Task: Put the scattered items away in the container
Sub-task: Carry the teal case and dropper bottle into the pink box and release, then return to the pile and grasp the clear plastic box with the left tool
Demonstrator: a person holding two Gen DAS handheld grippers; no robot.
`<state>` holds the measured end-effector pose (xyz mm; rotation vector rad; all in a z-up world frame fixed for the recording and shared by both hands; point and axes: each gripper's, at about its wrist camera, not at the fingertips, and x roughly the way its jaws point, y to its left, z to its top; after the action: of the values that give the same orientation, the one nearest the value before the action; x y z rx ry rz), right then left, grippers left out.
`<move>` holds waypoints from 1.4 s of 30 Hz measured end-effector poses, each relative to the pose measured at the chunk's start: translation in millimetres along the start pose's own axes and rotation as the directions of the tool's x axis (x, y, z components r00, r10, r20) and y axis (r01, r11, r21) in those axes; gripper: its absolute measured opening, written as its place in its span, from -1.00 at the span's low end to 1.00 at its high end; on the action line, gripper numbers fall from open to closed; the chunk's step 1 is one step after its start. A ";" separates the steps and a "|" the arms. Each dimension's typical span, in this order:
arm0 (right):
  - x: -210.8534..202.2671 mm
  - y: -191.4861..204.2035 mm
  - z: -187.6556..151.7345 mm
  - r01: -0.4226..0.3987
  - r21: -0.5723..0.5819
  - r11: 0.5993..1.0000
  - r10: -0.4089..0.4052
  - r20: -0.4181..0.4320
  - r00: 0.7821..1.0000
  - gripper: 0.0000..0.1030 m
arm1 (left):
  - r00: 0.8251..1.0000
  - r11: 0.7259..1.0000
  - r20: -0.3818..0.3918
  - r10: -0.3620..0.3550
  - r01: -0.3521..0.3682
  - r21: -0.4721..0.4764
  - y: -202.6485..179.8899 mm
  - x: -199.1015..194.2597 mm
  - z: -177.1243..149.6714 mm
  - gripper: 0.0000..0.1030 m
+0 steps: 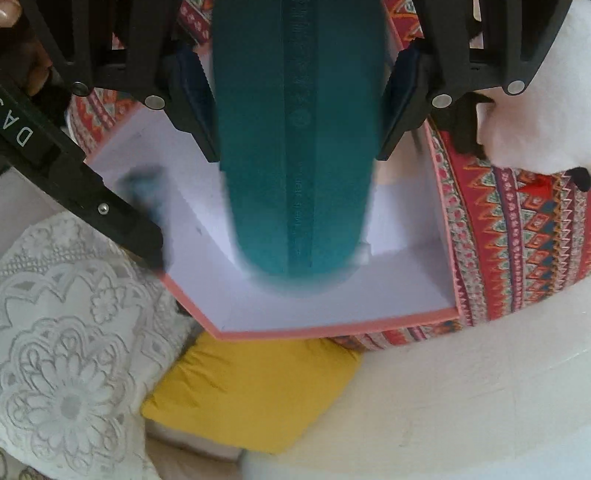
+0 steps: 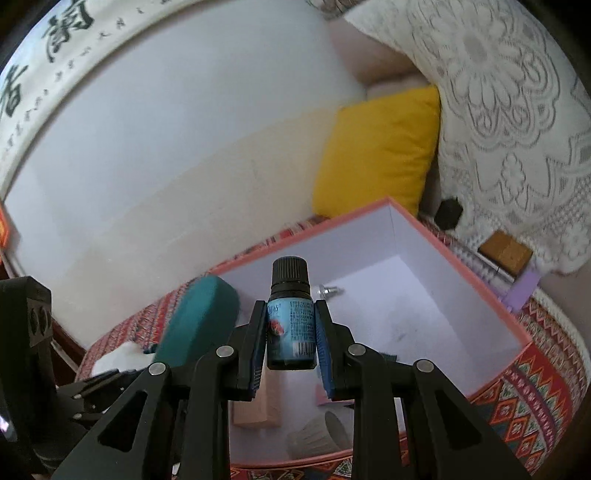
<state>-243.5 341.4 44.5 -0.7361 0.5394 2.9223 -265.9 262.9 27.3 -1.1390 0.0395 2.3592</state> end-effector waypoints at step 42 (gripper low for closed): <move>-73.9 239.3 -195.0 0.049 -0.413 0.910 -0.078 -0.053 0.996 0.75 | 0.911 0.866 0.033 0.412 -0.381 -0.323 231.1 -231.1 -274.0 0.69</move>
<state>-130.2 49.0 -5.3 -0.8754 -0.1088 2.9865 -55.4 -104.6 -23.5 -1.2493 -0.1533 2.8678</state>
